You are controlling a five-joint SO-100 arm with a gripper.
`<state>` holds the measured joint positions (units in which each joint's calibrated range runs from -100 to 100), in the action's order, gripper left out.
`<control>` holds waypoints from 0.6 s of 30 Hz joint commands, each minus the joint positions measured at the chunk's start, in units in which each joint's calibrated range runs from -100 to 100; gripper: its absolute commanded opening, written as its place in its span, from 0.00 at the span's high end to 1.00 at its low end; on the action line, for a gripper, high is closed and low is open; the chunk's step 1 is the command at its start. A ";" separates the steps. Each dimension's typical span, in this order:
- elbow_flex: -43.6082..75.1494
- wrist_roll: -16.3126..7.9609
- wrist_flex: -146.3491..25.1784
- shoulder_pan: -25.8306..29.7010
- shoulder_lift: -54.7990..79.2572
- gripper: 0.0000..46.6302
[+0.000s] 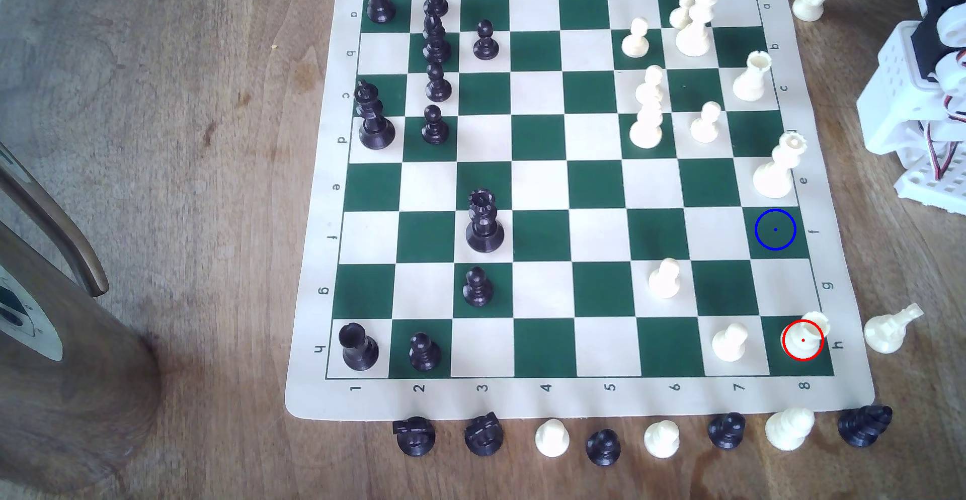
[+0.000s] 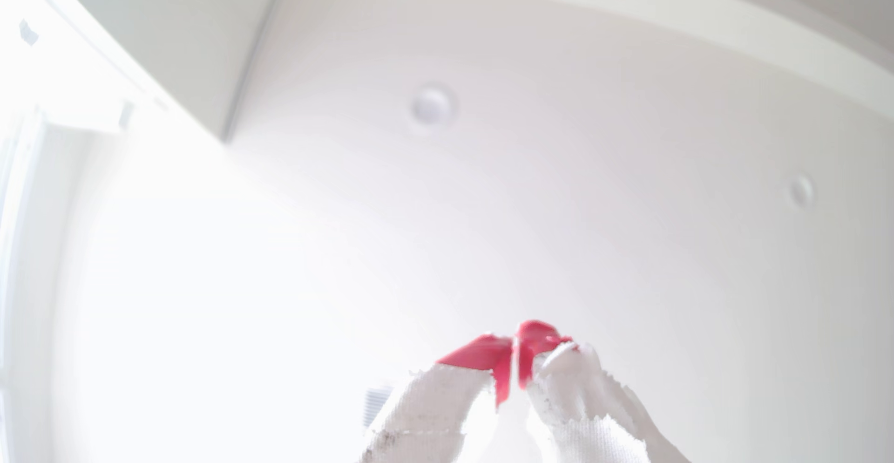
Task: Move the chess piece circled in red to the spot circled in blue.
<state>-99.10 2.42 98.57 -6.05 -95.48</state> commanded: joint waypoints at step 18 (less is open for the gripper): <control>-0.81 0.10 0.94 -0.41 -0.36 1.00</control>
<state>-99.10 2.42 98.57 -6.05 -95.48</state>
